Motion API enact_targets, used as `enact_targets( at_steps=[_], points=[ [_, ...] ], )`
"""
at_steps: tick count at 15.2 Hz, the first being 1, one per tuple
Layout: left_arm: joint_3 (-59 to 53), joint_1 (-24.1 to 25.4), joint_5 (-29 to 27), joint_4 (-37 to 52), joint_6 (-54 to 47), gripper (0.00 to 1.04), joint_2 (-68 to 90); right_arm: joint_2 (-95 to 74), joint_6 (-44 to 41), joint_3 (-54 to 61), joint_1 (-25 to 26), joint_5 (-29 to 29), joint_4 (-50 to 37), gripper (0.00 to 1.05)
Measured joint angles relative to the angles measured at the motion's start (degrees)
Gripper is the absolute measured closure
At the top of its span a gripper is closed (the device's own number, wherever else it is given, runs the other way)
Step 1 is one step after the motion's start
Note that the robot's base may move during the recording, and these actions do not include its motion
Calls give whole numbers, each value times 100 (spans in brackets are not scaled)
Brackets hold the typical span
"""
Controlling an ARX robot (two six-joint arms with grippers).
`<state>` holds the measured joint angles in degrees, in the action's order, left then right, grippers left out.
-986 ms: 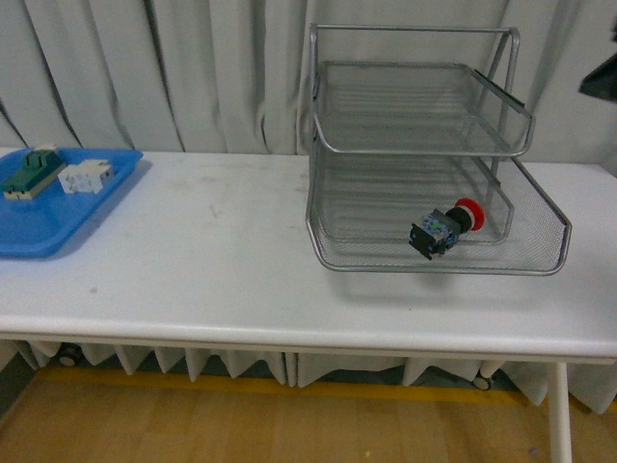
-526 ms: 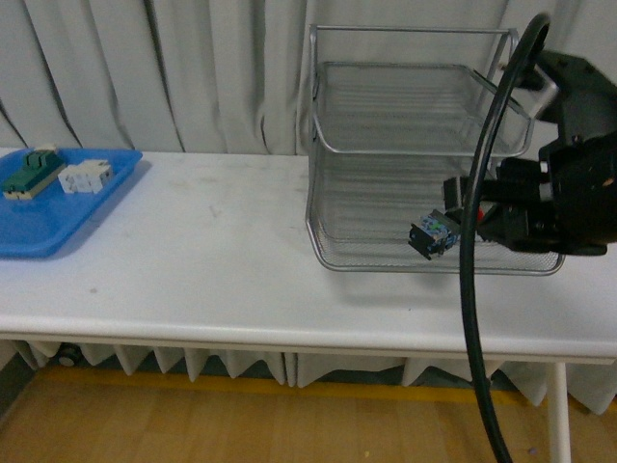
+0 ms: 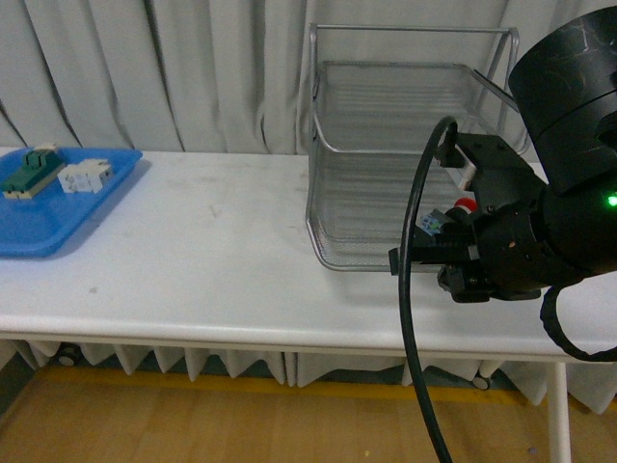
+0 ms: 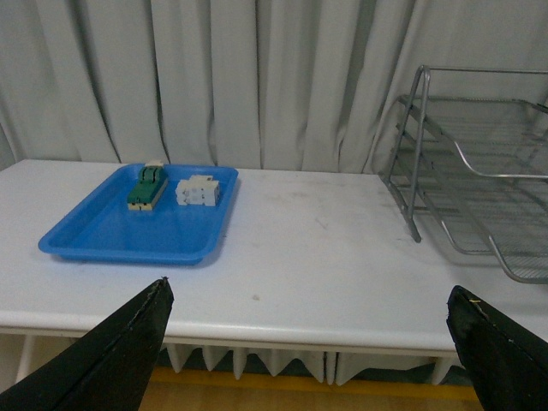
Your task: Place button on rack with both arms
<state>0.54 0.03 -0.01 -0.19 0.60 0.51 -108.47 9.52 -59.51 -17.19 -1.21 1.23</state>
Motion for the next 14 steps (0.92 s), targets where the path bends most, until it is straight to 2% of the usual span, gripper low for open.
enact_targets(
  at_steps=[8, 14],
  points=[
    [0, 0, 0, 0, 0, 7, -2, -761, -68, -817, 249, 122, 424, 103],
    [0, 0, 4, -2, 0, 7, -2, -1416, -321, -2048, 599, 431, 625, 103]
  ],
)
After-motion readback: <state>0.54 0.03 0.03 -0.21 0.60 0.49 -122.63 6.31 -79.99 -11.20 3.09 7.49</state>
